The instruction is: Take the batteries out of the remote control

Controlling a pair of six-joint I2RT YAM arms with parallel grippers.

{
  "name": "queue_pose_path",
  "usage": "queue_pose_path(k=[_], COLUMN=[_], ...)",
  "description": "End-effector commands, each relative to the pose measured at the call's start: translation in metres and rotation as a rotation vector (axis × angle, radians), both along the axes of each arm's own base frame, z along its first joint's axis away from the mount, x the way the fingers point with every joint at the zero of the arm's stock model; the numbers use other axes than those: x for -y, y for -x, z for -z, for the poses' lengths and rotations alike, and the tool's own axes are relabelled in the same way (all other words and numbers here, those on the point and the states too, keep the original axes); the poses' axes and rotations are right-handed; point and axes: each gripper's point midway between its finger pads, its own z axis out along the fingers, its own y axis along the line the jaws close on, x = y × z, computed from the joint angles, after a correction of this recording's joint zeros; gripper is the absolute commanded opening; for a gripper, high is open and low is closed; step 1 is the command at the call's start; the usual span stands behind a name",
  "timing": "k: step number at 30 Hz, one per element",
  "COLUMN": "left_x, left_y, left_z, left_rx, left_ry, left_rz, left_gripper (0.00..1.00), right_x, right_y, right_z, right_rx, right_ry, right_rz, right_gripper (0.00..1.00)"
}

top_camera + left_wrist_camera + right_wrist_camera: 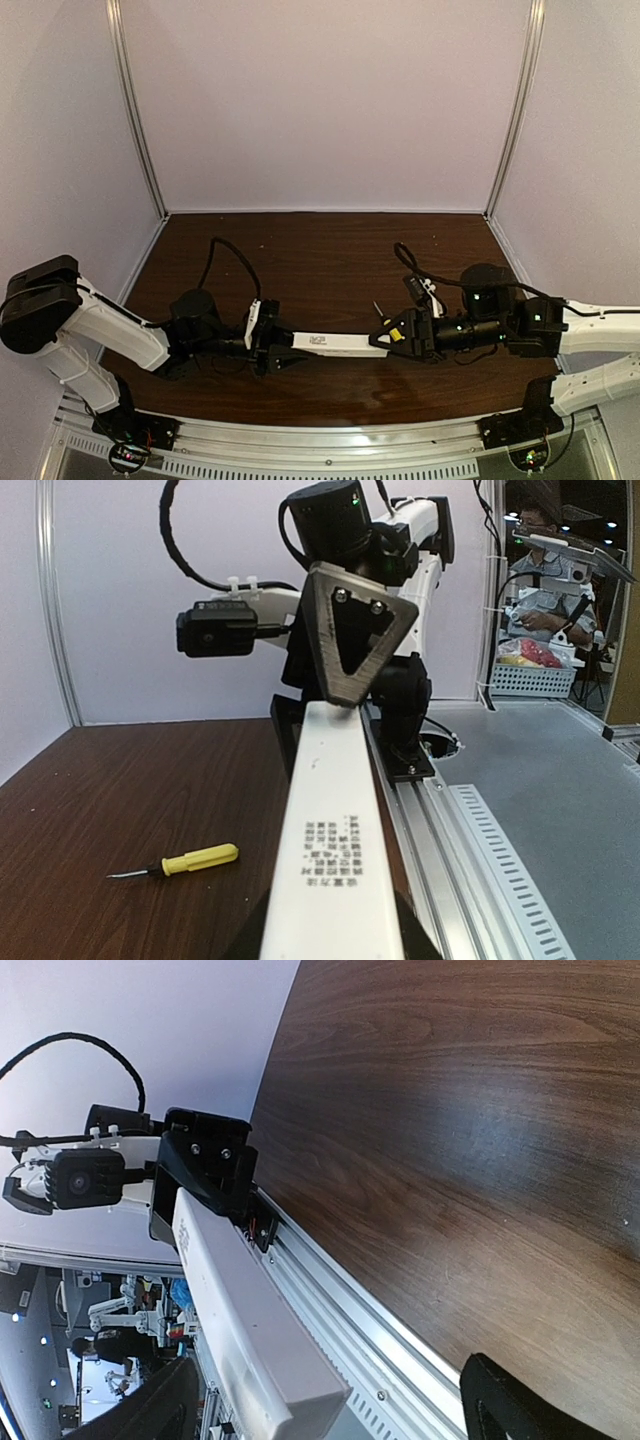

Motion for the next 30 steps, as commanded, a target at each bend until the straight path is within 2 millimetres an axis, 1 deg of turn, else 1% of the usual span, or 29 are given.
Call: queue_pose_path(k=[1, 8, 11, 15, 22, 27, 30], left_x=[0.006, 0.009, 0.01, 0.011, 0.011, 0.011, 0.011], left_y=[-0.008, -0.016, -0.016, -0.02, -0.021, -0.02, -0.02], left_z=[-0.008, 0.0, 0.002, 0.006, 0.008, 0.008, 0.008], left_rx=[0.045, 0.05, 0.052, 0.057, 0.058, 0.06, 0.061], left_ry=[0.03, -0.001, -0.009, -0.024, -0.034, -0.034, -0.035], left_rz=[-0.021, -0.047, -0.049, -0.069, -0.073, -0.068, -0.067], left_gripper=[0.0, 0.0, 0.0, 0.0, 0.0, 0.0, 0.0], right_x=[0.002, -0.007, -0.012, -0.017, -0.018, -0.016, -0.015], right_y=[-0.005, -0.009, -0.011, -0.011, -0.01, -0.012, -0.012], right_z=[0.002, 0.009, 0.013, 0.012, 0.017, 0.017, 0.016], right_rx=[0.007, -0.025, -0.035, -0.038, -0.047, -0.024, -0.016], right_ry=[0.053, 0.113, 0.129, 0.126, 0.141, 0.146, 0.146], right_rz=[0.016, 0.007, -0.003, -0.017, -0.028, -0.024, -0.02], right_gripper=[0.93, 0.92, 0.87, 0.78, 0.67, 0.6, 0.67])
